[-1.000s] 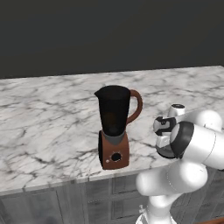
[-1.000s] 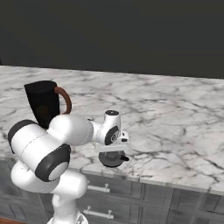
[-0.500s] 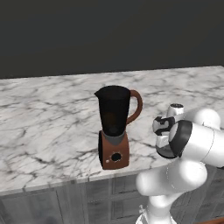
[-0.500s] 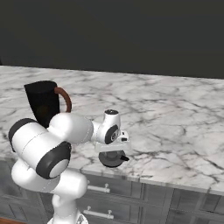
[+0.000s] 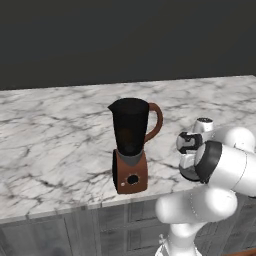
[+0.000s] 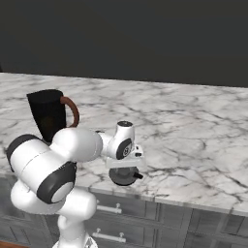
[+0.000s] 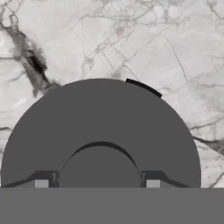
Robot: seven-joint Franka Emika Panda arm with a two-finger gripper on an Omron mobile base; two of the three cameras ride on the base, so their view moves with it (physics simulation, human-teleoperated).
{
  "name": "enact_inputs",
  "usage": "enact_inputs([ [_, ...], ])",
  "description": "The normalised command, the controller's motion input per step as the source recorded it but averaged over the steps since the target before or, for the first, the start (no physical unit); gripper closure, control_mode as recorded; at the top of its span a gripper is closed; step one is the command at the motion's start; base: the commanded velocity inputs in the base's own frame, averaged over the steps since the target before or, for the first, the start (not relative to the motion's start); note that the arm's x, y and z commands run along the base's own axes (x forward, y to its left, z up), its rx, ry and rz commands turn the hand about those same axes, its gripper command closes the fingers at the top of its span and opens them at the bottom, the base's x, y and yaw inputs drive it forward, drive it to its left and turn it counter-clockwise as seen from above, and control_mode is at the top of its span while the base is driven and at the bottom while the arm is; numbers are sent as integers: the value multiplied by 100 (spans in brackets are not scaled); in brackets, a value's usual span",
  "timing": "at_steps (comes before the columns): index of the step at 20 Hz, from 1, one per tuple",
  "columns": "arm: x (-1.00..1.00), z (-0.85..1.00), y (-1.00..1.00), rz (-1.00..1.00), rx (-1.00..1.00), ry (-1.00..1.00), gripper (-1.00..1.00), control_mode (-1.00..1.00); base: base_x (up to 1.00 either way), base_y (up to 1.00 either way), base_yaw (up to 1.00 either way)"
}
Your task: Open the blender lid, put the orange in the blender, close the lid, and start the blender.
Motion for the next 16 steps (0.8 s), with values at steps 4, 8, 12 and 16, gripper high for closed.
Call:
enact_inputs([
  [4, -41, 91, 0, 0, 0, -17, 100, -100, 0, 0, 0],
  [8, -40, 100, 0, 0, 0, -23, 100, -100, 0, 0, 0],
  [12, -18, 100, 20, 0, 0, -18, 100, -100, 0, 0, 0],
  [16, -9, 100, 33, 0, -1, -9, 100, -100, 0, 0, 0],
])
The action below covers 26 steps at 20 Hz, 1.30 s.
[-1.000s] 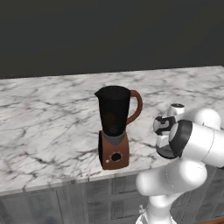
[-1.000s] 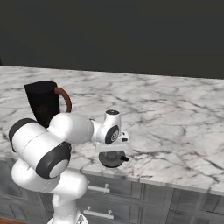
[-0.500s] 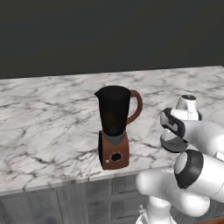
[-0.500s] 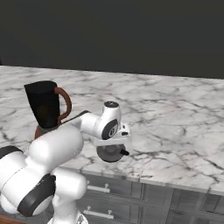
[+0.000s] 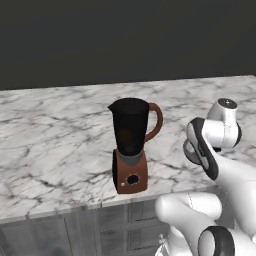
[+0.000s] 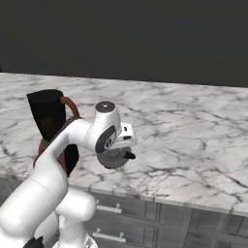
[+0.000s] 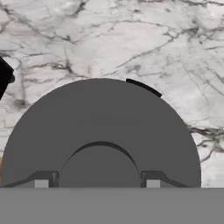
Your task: Open the blender lid, put the orange in the blender, close the lid, and start the blender.
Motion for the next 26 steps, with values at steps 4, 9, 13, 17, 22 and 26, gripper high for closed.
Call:
enact_inputs([
  [4, -1, 100, 44, 2, -3, -1, 100, -100, 0, 0, 0],
  [9, -8, 100, 39, 1, -3, 0, 100, -100, 0, 0, 0],
  [13, -17, 100, 34, 0, -1, 0, 100, -100, 0, 0, 0],
  [17, -23, 96, 31, 0, -1, 0, 100, -100, 0, 0, 0],
  [22, -11, 67, 46, 0, 0, 1, 100, -100, 0, 0, 0],
  [26, 0, 51, 63, 0, 0, 9, 100, -100, 0, 0, 0],
])
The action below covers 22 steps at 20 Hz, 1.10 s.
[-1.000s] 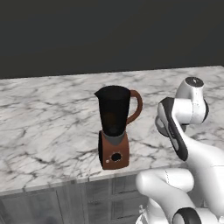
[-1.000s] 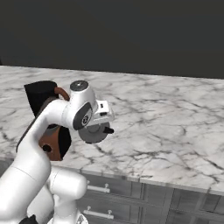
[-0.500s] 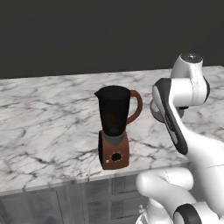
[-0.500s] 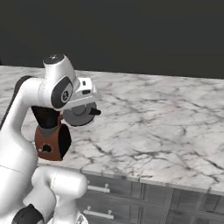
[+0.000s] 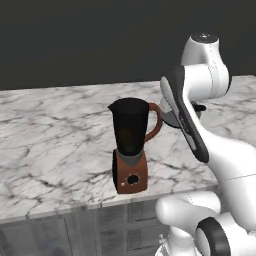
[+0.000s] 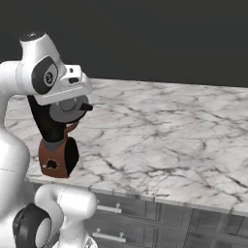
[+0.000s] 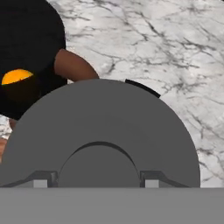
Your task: Open the blender lid, put the orange in the blender, close the lid, and start the blender.
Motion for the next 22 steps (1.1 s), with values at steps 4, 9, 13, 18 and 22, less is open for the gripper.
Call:
enact_inputs([
  [4, 5, 47, 72, 0, 0, 19, 100, -100, 0, 0, 0],
  [9, 18, 43, 61, 0, 0, 20, 100, -100, 0, 0, 0],
  [13, 25, 2, 29, 0, 0, 12, 100, -100, 0, 0, 0],
  [18, 29, -9, 13, 0, 0, 6, 100, -100, 0, 0, 0],
  [22, 16, -9, 12, 0, 0, 0, 100, -100, 0, 0, 0],
])
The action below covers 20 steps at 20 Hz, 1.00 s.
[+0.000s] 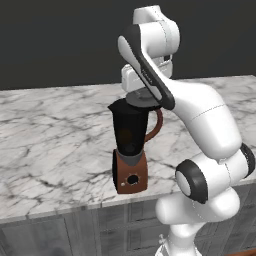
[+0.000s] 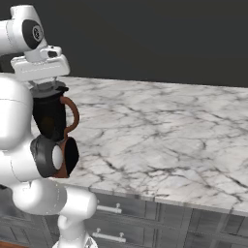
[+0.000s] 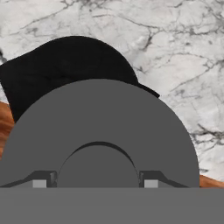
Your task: Open the blender lid, put the orange in the blender, close the lid, and start the blender.
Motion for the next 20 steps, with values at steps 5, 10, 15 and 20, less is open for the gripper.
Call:
enact_inputs([
  [5, 18, -3, 29, 0, 0, -4, 100, -100, 0, 0, 0],
  [10, 21, -11, 35, 2, 0, -3, 100, -100, 0, 0, 0],
  [15, 8, -25, 6, 5, 0, 0, 100, -100, 0, 0, 0],
  [20, 17, -26, 0, 11, 0, 0, 100, -100, 0, 0, 0],
])
